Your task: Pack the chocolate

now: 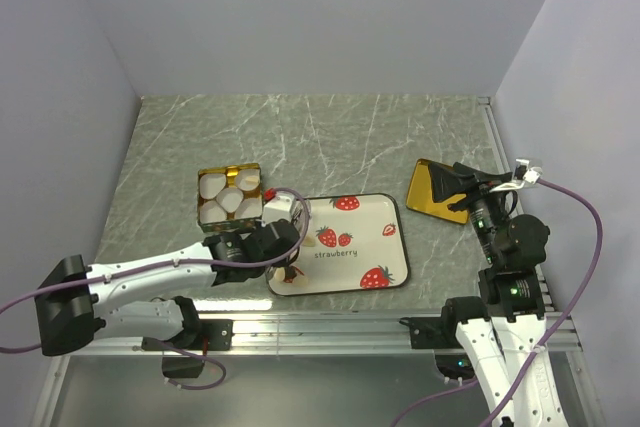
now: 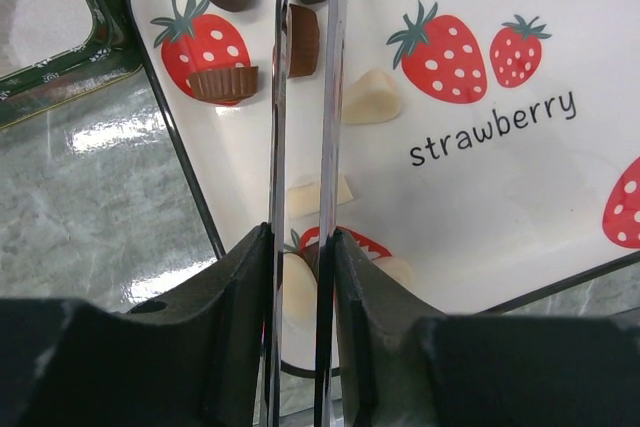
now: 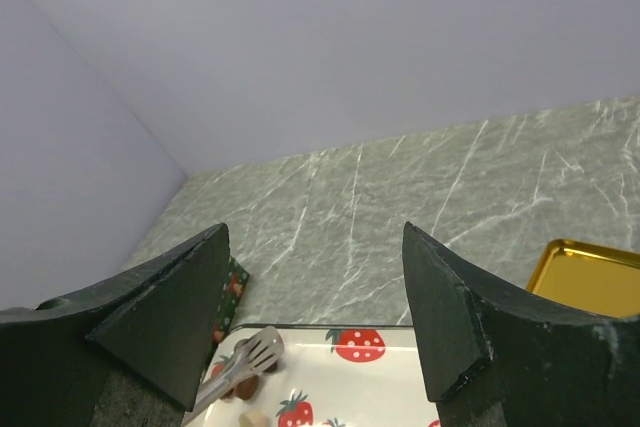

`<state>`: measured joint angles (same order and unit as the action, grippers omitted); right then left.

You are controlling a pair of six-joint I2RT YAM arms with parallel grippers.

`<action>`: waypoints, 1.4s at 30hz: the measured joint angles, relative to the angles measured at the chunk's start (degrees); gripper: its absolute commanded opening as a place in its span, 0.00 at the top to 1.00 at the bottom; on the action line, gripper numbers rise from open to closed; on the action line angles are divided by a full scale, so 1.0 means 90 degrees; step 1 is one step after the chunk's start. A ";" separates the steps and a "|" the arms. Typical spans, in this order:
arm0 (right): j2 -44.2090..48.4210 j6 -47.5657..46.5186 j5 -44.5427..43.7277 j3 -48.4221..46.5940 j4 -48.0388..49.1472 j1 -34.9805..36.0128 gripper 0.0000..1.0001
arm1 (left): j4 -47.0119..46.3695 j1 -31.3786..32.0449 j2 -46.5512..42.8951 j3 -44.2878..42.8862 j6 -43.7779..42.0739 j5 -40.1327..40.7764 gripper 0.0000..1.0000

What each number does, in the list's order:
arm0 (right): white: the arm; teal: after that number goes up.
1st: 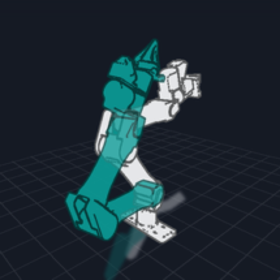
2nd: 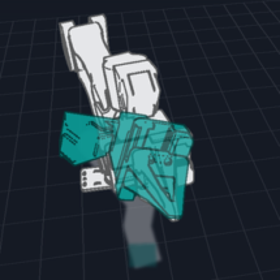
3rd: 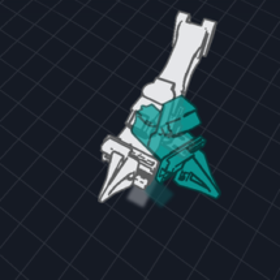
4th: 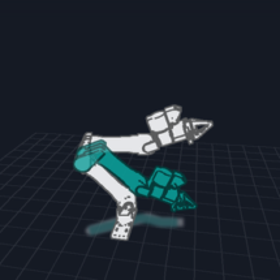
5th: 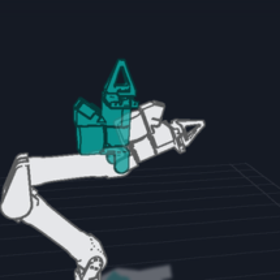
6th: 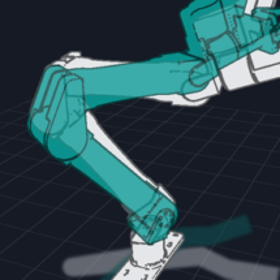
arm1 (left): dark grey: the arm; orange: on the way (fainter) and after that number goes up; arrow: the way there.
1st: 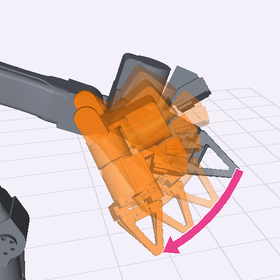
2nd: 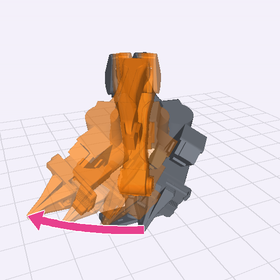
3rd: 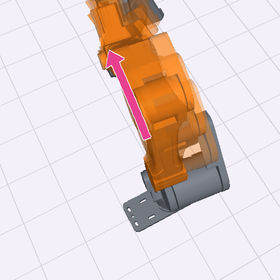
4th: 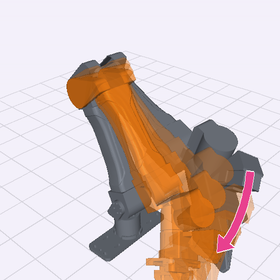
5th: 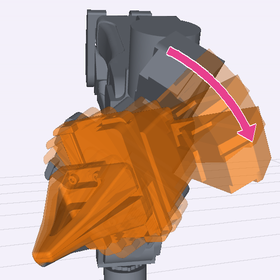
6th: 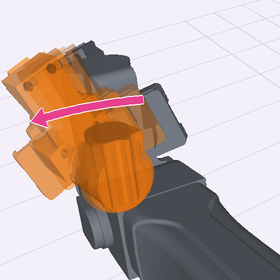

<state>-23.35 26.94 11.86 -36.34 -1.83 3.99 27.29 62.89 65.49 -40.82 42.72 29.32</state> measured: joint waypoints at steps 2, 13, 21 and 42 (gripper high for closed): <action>0.0000 0.0000 0.0002 0.0000 0.0000 0.0000 0.24 | 0.0022 0.0000 -0.0078 -0.0002 0.0000 0.0005 0.75; 0.0000 0.0000 0.0002 0.0002 0.0002 0.0000 0.24 | 0.0277 0.0000 -0.0522 -0.0002 0.0002 0.0163 0.73; -0.0017 0.0000 0.0007 0.0002 0.0005 0.0000 0.24 | 0.0321 -0.0338 -0.0590 -0.0010 -0.0085 0.0177 0.73; -0.0313 0.0002 0.0158 0.0002 0.0202 0.0000 0.24 | 0.0308 -0.2365 -0.1647 -0.0316 -0.0823 0.0073 0.72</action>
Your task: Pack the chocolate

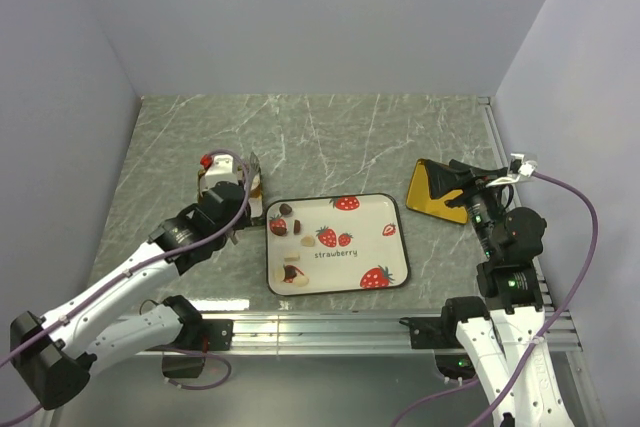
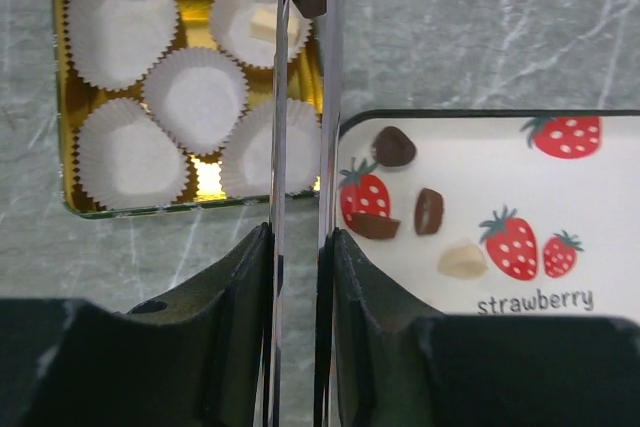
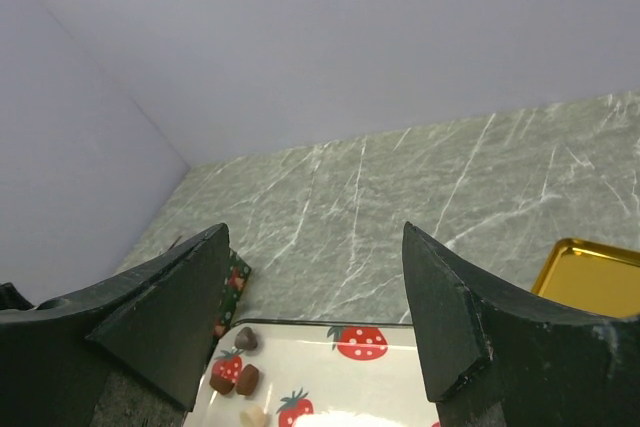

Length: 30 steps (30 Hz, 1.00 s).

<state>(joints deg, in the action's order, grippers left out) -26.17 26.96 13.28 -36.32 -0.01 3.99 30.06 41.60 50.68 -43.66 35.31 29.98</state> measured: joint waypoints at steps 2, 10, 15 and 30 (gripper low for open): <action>0.0002 -0.0002 0.0015 0.0000 0.0002 0.0000 0.24 | 0.0024 -0.0155 0.0146 -0.0029 -0.0027 0.0017 0.72; 0.0010 0.0000 0.0049 0.0000 0.0015 0.0000 0.24 | 0.0109 -0.0469 0.0362 -0.0080 -0.0070 0.0153 0.72; 0.0010 -0.0002 0.0119 0.0000 0.0049 0.0000 0.24 | 0.0097 -0.0539 0.0527 -0.0087 -0.0090 0.0151 0.70; -0.0005 0.0000 0.0136 0.0000 0.0049 0.0000 0.24 | -0.0032 -0.0641 0.0850 -0.0087 -0.0214 0.0148 0.53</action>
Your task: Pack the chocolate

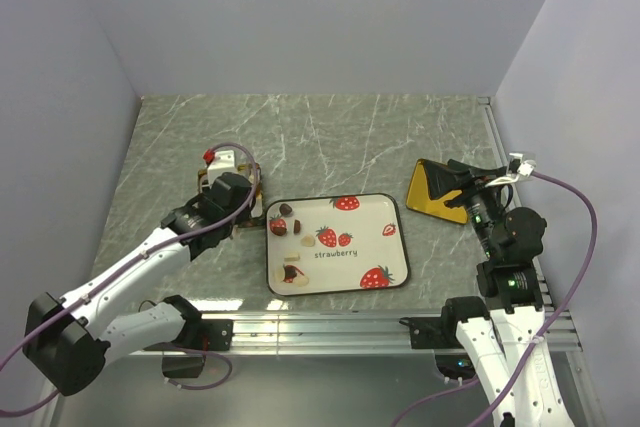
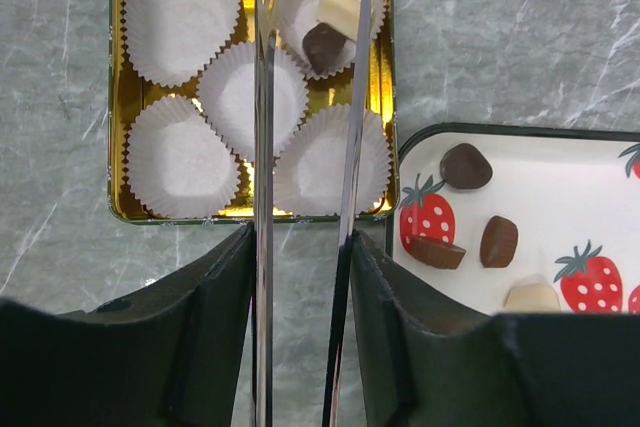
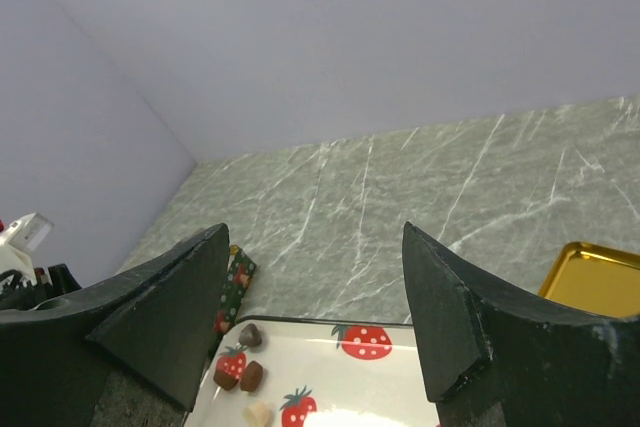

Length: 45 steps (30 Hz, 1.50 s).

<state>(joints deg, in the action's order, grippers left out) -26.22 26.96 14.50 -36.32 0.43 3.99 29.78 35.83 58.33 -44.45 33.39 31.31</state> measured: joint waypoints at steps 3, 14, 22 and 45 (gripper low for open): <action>-0.0015 -0.0002 0.0000 0.0000 0.0000 0.0000 0.24 | 0.0000 -0.0002 0.0100 0.0000 -0.0005 -0.0002 0.54; -0.0019 -0.0002 0.0000 0.0000 0.0000 0.0000 0.24 | -0.0046 0.0019 -0.0117 0.0000 -0.0073 -0.0051 0.59; -0.0056 -0.0002 0.0000 0.0000 0.0002 0.0000 0.24 | -0.0005 0.0809 -0.0282 0.0000 -0.0073 0.0005 0.60; -0.0109 0.0002 0.0024 0.0002 0.0002 0.0000 0.24 | 0.0714 0.2518 -0.0340 0.0172 0.1214 0.0177 0.57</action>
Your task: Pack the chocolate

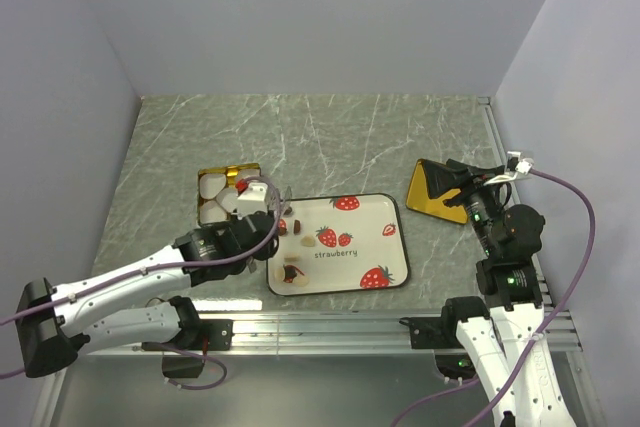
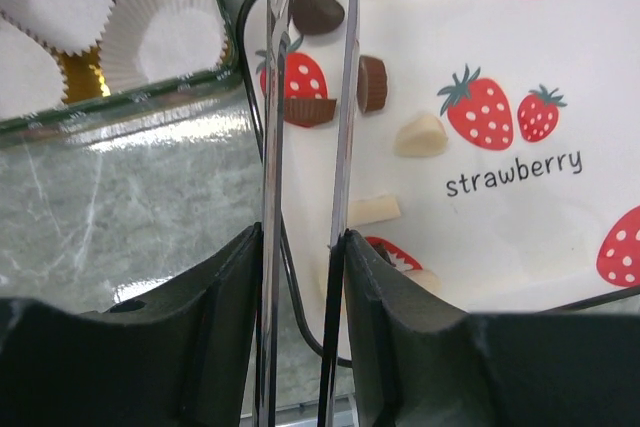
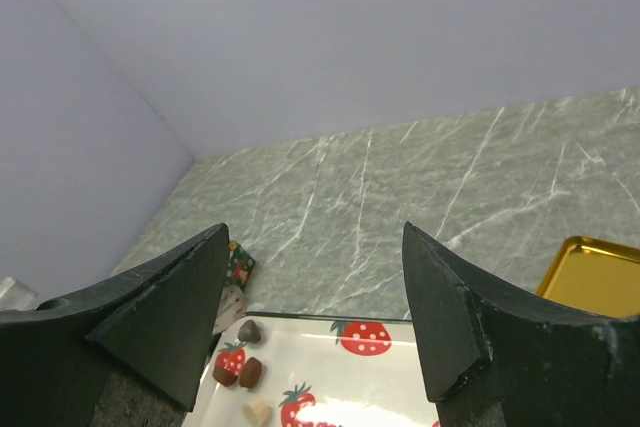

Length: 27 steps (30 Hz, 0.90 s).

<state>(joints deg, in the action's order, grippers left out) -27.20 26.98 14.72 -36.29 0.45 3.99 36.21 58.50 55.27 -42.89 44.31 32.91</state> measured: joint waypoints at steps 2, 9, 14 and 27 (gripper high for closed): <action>0.0000 0.0000 0.0005 0.0000 0.0000 0.0000 0.24 | 0.0005 0.0058 0.0090 0.0063 0.0095 -0.0002 0.57; 0.0010 0.0022 0.0100 0.0012 0.0010 0.0000 0.24 | 0.0134 0.0231 0.0260 0.0185 0.0471 0.0000 0.57; 0.0007 0.0027 0.0153 0.0034 0.0044 0.0000 0.24 | 0.0138 0.0316 0.0282 0.0260 0.0602 -0.0002 0.55; 0.0007 0.0027 0.0163 0.0034 0.0049 0.0000 0.24 | 0.0058 0.0413 0.0882 0.0265 0.0670 -0.0005 0.61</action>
<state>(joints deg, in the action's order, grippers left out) -27.14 27.22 16.19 -35.99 0.89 3.99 36.73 62.22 63.20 -40.51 50.35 32.86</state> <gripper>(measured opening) 0.764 0.425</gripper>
